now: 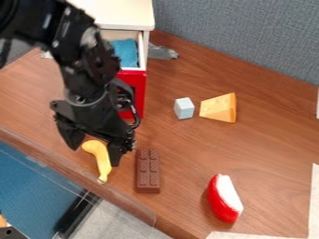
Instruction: Closed the drawer.
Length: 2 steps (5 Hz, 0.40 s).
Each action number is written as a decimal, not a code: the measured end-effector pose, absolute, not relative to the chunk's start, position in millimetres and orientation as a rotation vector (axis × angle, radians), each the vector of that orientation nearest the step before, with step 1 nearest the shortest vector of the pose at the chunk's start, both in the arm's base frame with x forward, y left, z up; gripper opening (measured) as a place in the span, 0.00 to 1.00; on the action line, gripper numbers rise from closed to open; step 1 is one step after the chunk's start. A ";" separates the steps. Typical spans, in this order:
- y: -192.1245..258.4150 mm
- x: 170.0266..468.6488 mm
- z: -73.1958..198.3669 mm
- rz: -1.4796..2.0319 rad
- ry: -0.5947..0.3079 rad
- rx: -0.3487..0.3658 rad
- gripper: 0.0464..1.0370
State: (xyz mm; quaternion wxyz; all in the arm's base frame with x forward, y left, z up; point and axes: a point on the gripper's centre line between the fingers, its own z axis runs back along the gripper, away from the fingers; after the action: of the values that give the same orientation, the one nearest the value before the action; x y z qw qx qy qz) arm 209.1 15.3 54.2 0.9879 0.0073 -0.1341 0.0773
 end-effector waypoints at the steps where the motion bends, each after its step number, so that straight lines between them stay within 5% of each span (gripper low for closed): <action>1: 21.0 214.6 51.6 0.191 -0.318 0.008 0.96; 2: 27.7 220.8 46.1 0.233 -0.352 0.006 0.96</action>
State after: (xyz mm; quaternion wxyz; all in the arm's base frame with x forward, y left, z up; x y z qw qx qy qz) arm 220.8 27.7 46.1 0.9778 0.0031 -0.1747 0.1155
